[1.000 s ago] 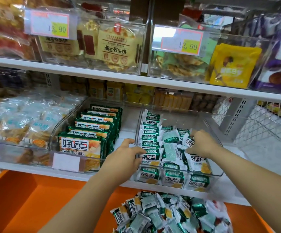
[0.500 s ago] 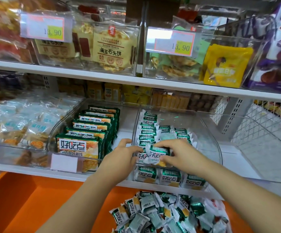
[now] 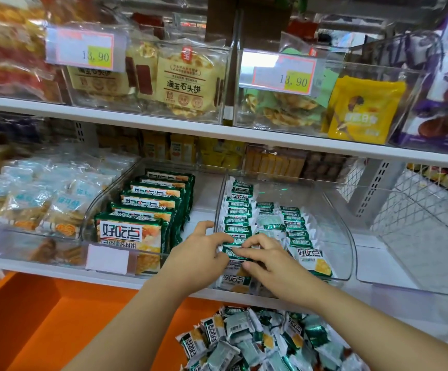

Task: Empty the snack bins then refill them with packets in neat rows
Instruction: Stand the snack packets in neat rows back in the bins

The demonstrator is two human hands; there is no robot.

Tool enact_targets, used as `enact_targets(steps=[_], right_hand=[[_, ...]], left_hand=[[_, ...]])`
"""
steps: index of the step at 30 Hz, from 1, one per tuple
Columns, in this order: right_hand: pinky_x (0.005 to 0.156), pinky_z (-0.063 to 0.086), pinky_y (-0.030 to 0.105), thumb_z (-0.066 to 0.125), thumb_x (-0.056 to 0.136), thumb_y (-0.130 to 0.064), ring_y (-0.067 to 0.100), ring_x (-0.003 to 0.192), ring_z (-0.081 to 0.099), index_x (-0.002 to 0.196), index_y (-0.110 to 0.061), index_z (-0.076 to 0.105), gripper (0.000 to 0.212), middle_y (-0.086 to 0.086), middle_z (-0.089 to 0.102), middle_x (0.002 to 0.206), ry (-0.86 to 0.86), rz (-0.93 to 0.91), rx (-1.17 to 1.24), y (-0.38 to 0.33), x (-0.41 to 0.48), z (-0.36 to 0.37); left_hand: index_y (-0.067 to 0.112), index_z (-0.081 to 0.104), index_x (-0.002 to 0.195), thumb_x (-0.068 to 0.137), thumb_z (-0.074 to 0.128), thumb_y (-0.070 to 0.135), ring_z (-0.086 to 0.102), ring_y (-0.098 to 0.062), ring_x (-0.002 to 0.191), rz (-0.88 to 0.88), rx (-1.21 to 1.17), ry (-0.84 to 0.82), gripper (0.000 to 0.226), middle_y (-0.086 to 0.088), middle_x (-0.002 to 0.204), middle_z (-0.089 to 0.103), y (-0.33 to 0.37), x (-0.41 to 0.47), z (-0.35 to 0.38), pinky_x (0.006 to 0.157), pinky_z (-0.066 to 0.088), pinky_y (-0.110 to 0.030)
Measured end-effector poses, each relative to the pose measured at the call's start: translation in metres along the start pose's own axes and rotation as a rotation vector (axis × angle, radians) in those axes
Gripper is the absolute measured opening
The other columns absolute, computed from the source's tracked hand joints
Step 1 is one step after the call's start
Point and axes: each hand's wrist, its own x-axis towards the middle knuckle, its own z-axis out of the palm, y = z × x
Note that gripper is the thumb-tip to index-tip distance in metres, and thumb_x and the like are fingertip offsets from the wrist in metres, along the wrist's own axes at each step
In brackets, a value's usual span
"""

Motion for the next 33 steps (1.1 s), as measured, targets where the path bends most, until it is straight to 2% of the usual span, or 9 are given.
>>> enact_targets(steps=[4, 9, 11, 16, 20, 23, 27, 30, 33], right_hand=[[0.075, 0.036, 0.001, 0.051, 0.097, -0.019, -0.005, 0.09, 0.05, 0.123, -0.024, 0.059, 0.027, -0.011, 0.049, 0.114, 0.275, 0.176, 0.205, 0.008, 0.009, -0.014], [0.048, 0.036, 0.009, 0.046, 0.091, -0.002, 0.005, 0.056, 0.046, 0.1, -0.016, 0.063, 0.024, -0.011, 0.054, 0.078, 0.129, 0.311, 0.156, 0.015, 0.022, -0.009], [0.05, 0.036, 0.009, 0.049, 0.087, 0.003, 0.003, 0.056, 0.043, 0.088, -0.015, 0.061, 0.021, -0.01, 0.052, 0.071, 0.179, 0.312, 0.16, 0.015, 0.022, -0.007], [0.058, 0.04, 0.011, 0.058, 0.091, -0.008, 0.008, 0.072, 0.055, 0.074, -0.026, 0.051, 0.026, -0.003, 0.059, 0.081, 0.286, 0.253, 0.208, 0.015, 0.011, -0.001], [0.072, 0.05, 0.021, 0.057, 0.094, -0.016, 0.013, 0.082, 0.063, 0.079, -0.024, 0.055, 0.017, -0.002, 0.063, 0.087, 0.26, 0.233, 0.257, 0.013, 0.011, -0.005], [0.075, 0.056, 0.033, 0.052, 0.097, -0.025, 0.018, 0.081, 0.067, 0.083, -0.023, 0.06, 0.015, 0.0, 0.066, 0.082, 0.161, 0.283, 0.414, 0.013, 0.01, -0.013], [0.063, 0.048, 0.013, 0.064, 0.09, -0.025, 0.003, 0.071, 0.063, 0.096, -0.015, 0.062, 0.012, -0.006, 0.065, 0.085, 0.113, 0.31, 0.398, 0.013, 0.007, -0.019], [0.072, 0.047, 0.017, 0.069, 0.086, -0.02, 0.006, 0.08, 0.059, 0.09, -0.021, 0.059, 0.011, -0.008, 0.06, 0.088, 0.095, 0.296, 0.3, 0.011, 0.011, -0.015], [0.081, 0.052, 0.025, 0.068, 0.087, -0.023, 0.009, 0.089, 0.061, 0.095, -0.022, 0.063, 0.01, -0.01, 0.062, 0.093, 0.006, 0.245, 0.301, 0.013, 0.011, -0.023]], left_hand=[[0.044, 0.049, 0.129, 0.096, 0.045, 0.047, 0.049, -0.01, 0.074, 0.003, 0.011, 0.004, 0.033, 0.01, 0.157, 0.009, 0.003, -0.003, -0.002, 0.079, 0.045, -0.027], [0.041, 0.053, 0.123, 0.096, 0.048, 0.046, 0.057, -0.009, 0.087, -0.013, -0.001, 0.029, 0.027, 0.008, 0.157, 0.01, 0.005, -0.001, 0.001, 0.082, 0.047, -0.028], [0.039, 0.054, 0.12, 0.096, 0.049, 0.046, 0.06, -0.01, 0.09, -0.018, -0.02, 0.036, 0.025, 0.007, 0.158, 0.01, 0.005, 0.0, 0.002, 0.081, 0.047, -0.028], [0.037, 0.053, 0.111, 0.093, 0.051, 0.051, 0.06, -0.01, 0.093, -0.028, -0.055, 0.054, 0.023, 0.007, 0.157, 0.011, 0.008, -0.001, 0.005, 0.075, 0.043, -0.025], [0.036, 0.05, 0.105, 0.093, 0.05, 0.052, 0.058, -0.012, 0.091, -0.06, -0.03, 0.09, 0.02, 0.01, 0.155, 0.011, 0.011, -0.001, 0.009, 0.071, 0.045, -0.027], [0.032, 0.051, 0.107, 0.093, 0.05, 0.053, 0.057, -0.015, 0.103, -0.083, 0.008, 0.119, 0.025, 0.009, 0.154, 0.014, 0.013, 0.001, 0.012, 0.075, 0.049, -0.031], [0.031, 0.049, 0.107, 0.091, 0.052, 0.052, 0.055, -0.016, 0.111, -0.086, 0.012, 0.165, 0.027, 0.007, 0.152, 0.016, 0.015, 0.002, 0.016, 0.077, 0.05, -0.031], [0.031, 0.044, 0.11, 0.09, 0.054, 0.052, 0.053, -0.017, 0.11, -0.075, -0.014, 0.185, 0.03, 0.006, 0.148, 0.02, 0.013, 0.002, 0.019, 0.073, 0.049, -0.03], [0.035, 0.037, 0.129, 0.089, 0.056, 0.053, 0.054, -0.018, 0.108, -0.036, -0.009, 0.202, 0.047, 0.009, 0.151, 0.013, 0.012, 0.002, 0.019, 0.074, 0.048, -0.028]])
